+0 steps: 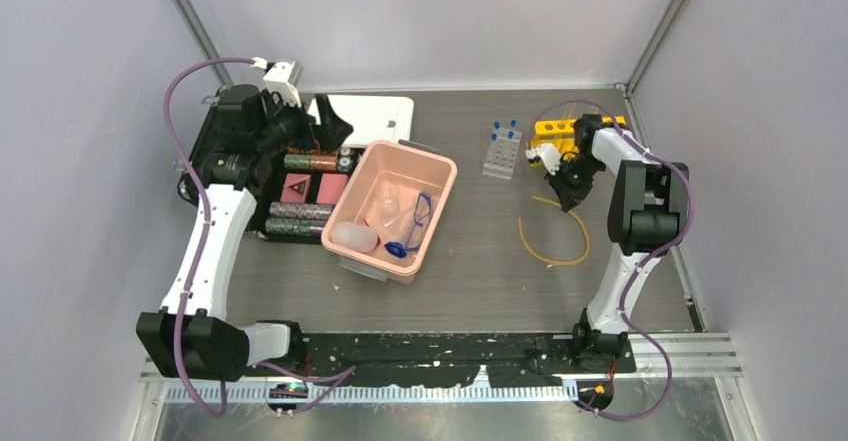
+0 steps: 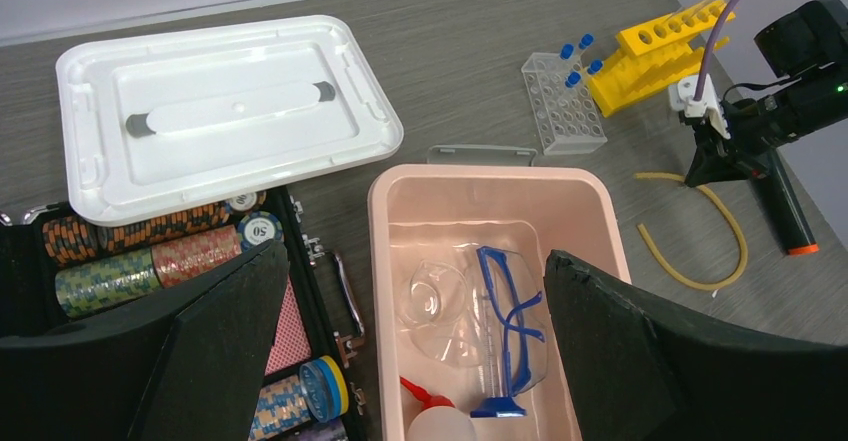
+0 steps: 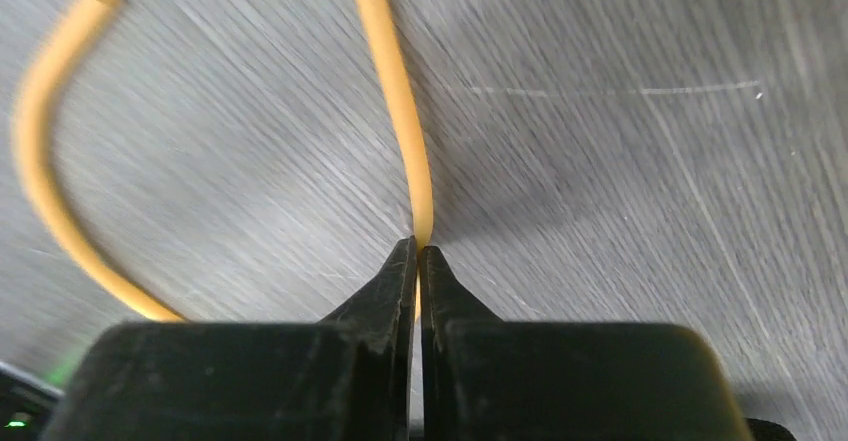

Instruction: Organize the chemistry lab equipment

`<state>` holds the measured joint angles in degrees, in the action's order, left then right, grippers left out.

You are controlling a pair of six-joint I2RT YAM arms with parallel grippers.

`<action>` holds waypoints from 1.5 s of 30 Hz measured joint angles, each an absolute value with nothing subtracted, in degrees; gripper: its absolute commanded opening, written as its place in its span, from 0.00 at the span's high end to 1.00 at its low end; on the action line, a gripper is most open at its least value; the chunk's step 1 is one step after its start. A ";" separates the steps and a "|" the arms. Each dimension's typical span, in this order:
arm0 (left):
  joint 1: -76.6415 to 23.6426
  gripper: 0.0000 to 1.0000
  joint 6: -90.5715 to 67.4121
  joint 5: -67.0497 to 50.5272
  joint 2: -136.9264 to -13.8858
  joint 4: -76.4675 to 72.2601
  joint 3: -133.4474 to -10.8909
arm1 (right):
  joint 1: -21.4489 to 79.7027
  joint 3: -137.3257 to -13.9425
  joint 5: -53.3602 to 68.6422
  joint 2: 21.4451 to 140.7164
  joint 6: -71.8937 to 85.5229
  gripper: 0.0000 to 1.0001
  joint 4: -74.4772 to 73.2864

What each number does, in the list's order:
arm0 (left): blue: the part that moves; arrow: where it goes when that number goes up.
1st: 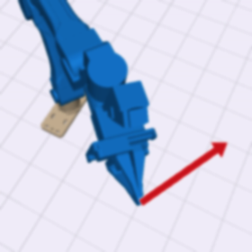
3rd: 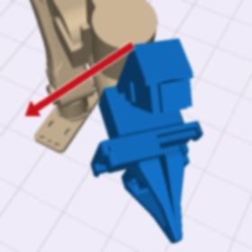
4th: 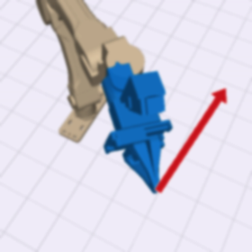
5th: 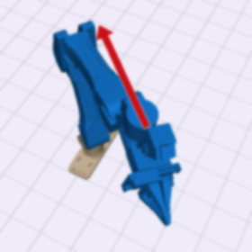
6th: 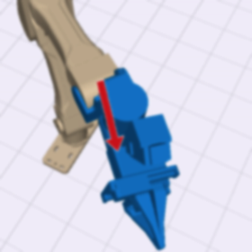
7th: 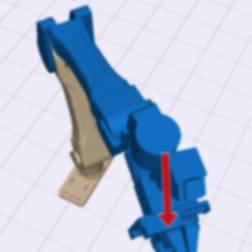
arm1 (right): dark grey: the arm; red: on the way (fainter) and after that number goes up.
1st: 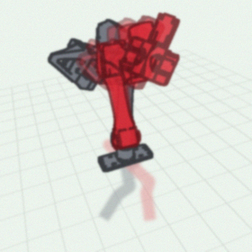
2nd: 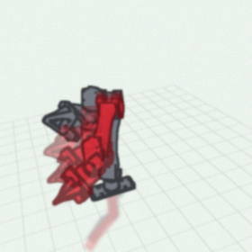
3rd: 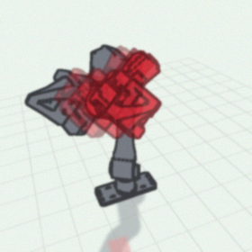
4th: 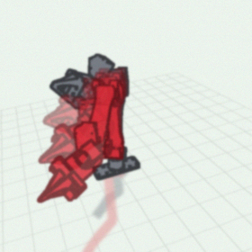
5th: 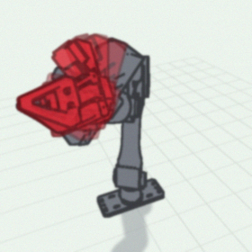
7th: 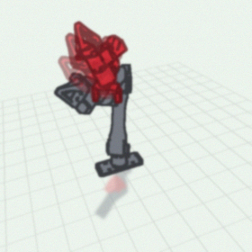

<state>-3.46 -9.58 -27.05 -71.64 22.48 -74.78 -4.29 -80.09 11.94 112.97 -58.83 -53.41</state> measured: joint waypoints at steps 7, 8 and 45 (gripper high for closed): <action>-3.46 0.00 -10.09 -27.03 -71.83 22.50 -74.78 | 0.10 -84.75 19.16 109.95 -50.24 0.95 -58.67; -3.46 0.00 -10.09 -27.03 -71.83 22.48 -74.78 | 1.80 -84.27 19.90 108.18 -48.31 0.95 -59.05; -3.46 0.00 -10.26 -26.59 -71.16 22.50 -72.64 | 18.02 -63.24 5.28 101.51 -35.75 0.49 -48.10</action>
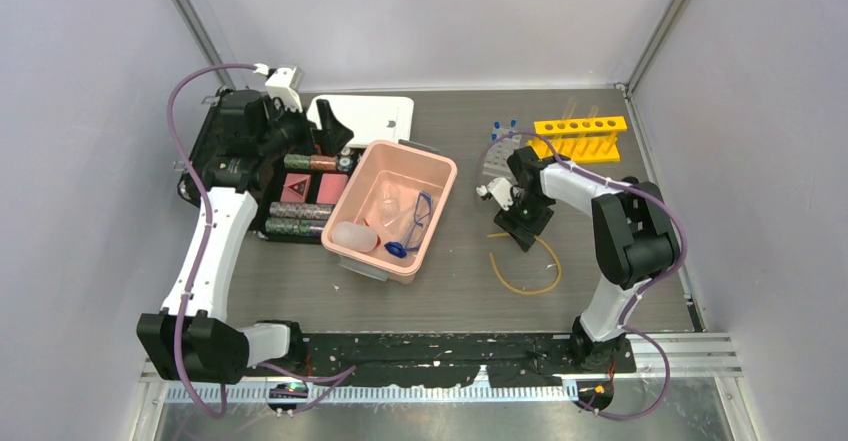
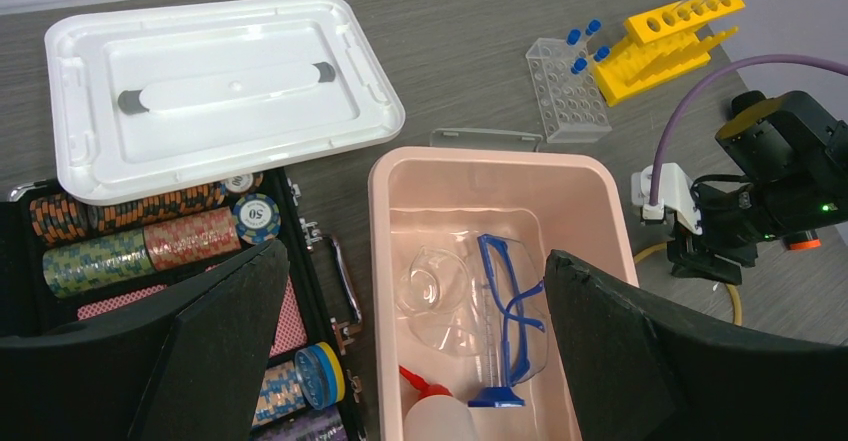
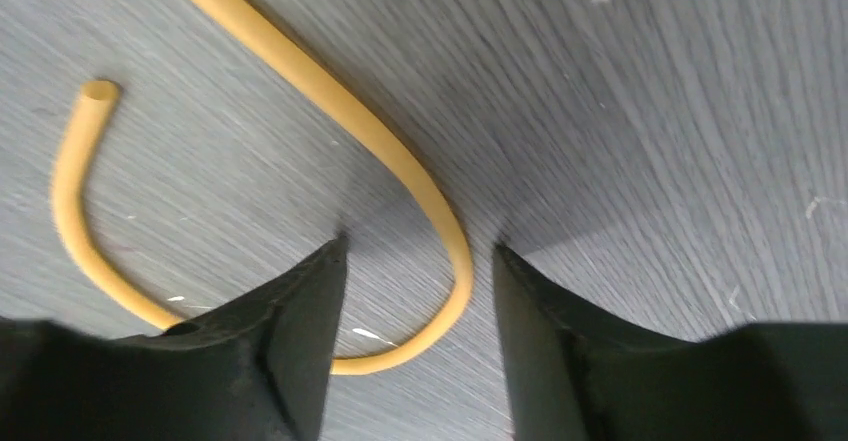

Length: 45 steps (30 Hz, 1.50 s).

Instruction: Organize the chemistry lab equipment

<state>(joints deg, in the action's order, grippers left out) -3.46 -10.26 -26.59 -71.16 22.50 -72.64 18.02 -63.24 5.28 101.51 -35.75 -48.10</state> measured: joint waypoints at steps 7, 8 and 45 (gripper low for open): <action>-3.46 0.01 -10.24 -26.61 -71.05 22.44 -72.60 | 17.82 -62.92 4.67 100.97 -38.85 0.95 -48.82; -3.46 0.00 -10.13 -26.61 -71.05 22.46 -72.60 | 17.76 -63.44 5.54 100.60 -39.29 0.95 -49.52; -12.10 0.65 3.53 -26.65 -86.72 36.86 -70.67 | 23.79 -125.67 46.33 86.24 -6.81 0.95 -32.10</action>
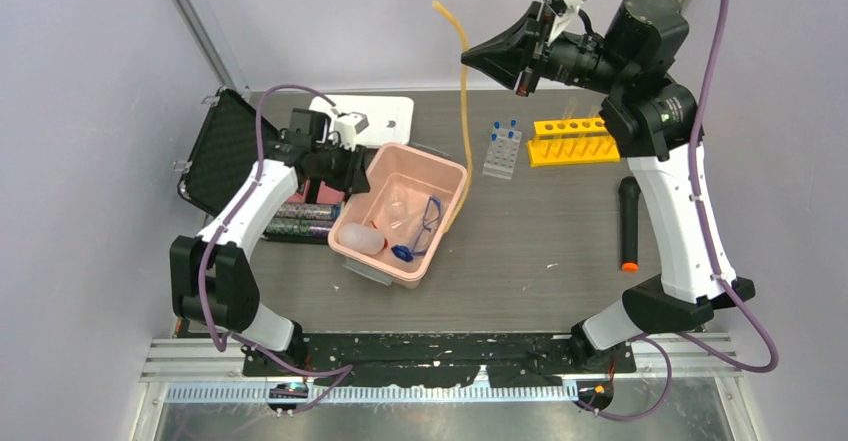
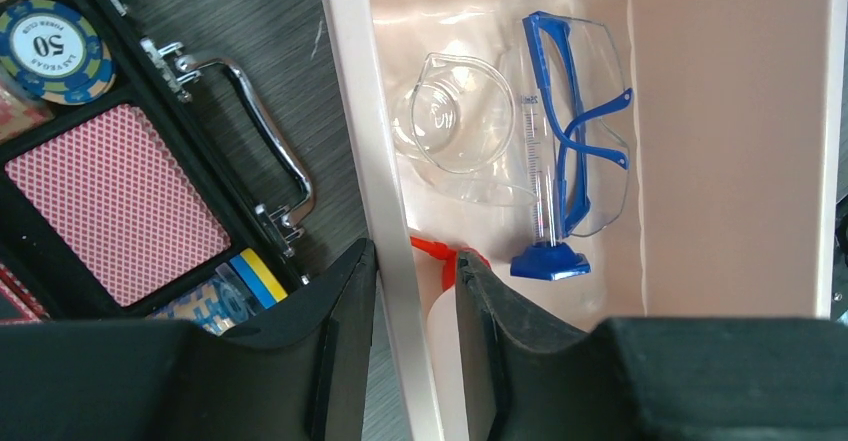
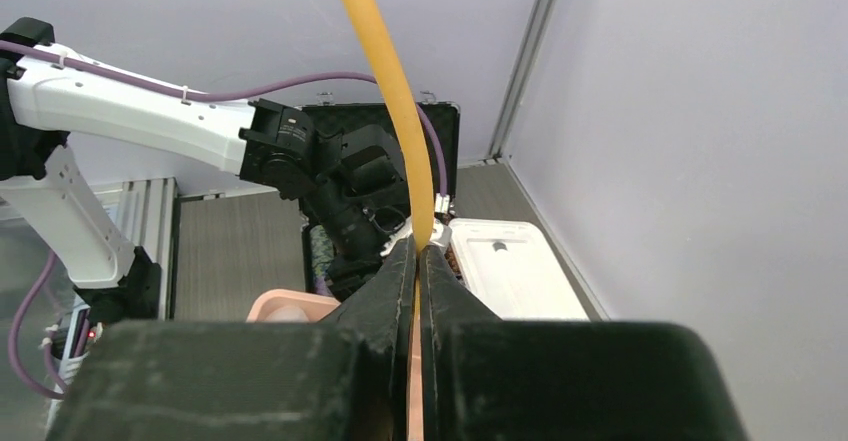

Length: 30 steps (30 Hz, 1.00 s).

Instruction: Organize the chemistry lab equipment

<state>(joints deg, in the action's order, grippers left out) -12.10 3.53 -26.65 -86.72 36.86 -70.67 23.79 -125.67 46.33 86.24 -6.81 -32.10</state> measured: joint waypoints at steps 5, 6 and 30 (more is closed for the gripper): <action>-14.22 0.69 3.86 -26.15 -86.74 36.67 -70.70 | 24.27 -120.84 47.53 86.17 -5.37 0.95 -28.58; -14.63 0.71 4.08 -26.13 -86.76 36.62 -70.70 | 24.27 -120.03 47.70 86.15 -5.32 0.95 -28.16; -23.68 0.79 4.80 -34.68 -94.89 35.70 -76.51 | 25.76 -85.84 46.11 77.52 -24.53 0.95 -31.40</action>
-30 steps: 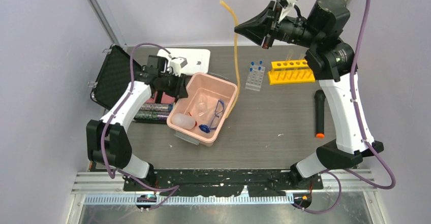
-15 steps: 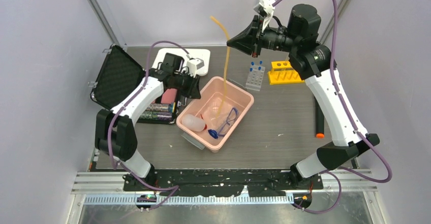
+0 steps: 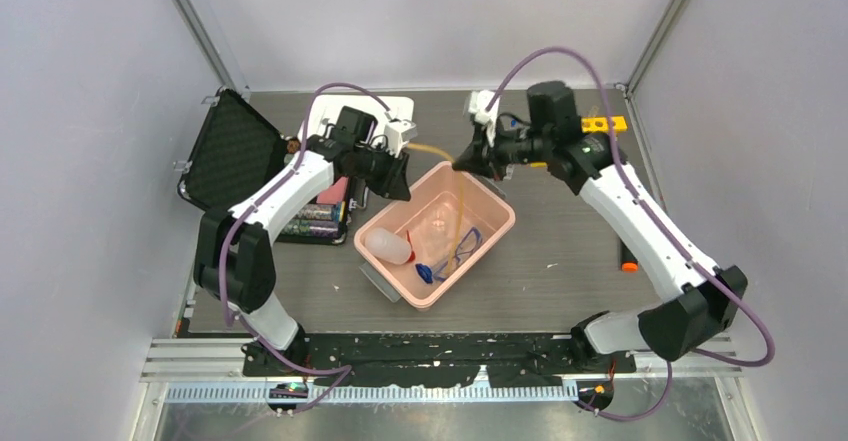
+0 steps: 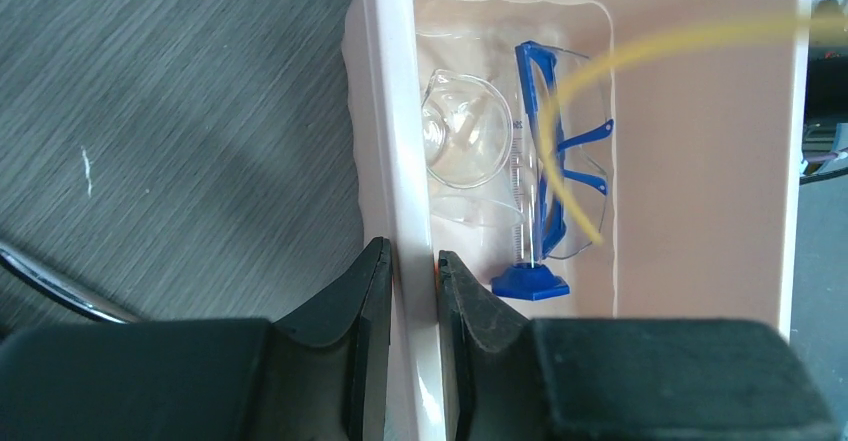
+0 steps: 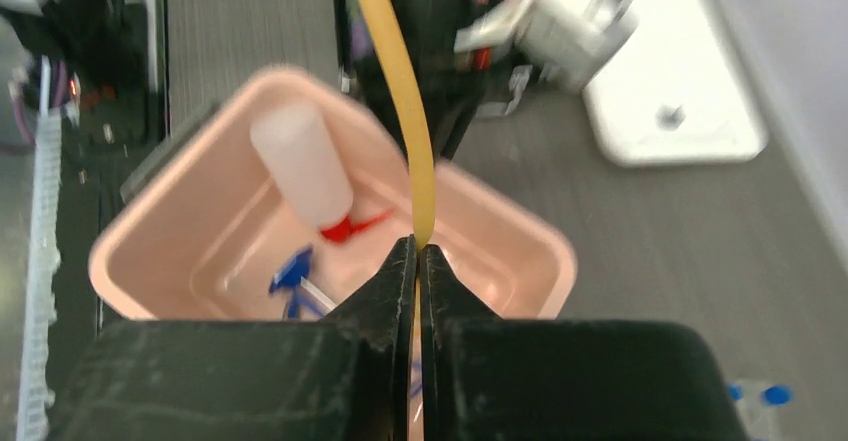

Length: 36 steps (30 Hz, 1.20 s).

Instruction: Organize the chemistry lab equipment

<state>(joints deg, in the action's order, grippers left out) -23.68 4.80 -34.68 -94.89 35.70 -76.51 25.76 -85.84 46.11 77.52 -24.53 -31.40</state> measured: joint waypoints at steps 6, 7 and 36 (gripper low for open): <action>-24.08 0.82 4.75 -35.88 -95.29 35.31 -76.51 | 27.07 -77.14 39.88 82.65 -40.69 0.92 -41.15; -24.08 0.83 4.73 -36.03 -95.31 35.24 -76.51 | 27.24 -77.08 38.68 83.66 -43.59 0.90 -42.78; -31.16 0.90 3.51 -37.60 -105.27 32.40 -86.98 | 20.32 -93.32 35.46 87.11 -46.17 0.06 -57.23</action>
<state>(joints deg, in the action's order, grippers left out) -31.16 3.51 -37.60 -105.27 32.40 -86.98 20.32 -93.32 35.46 87.11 -46.17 -57.23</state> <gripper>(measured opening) 0.143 0.959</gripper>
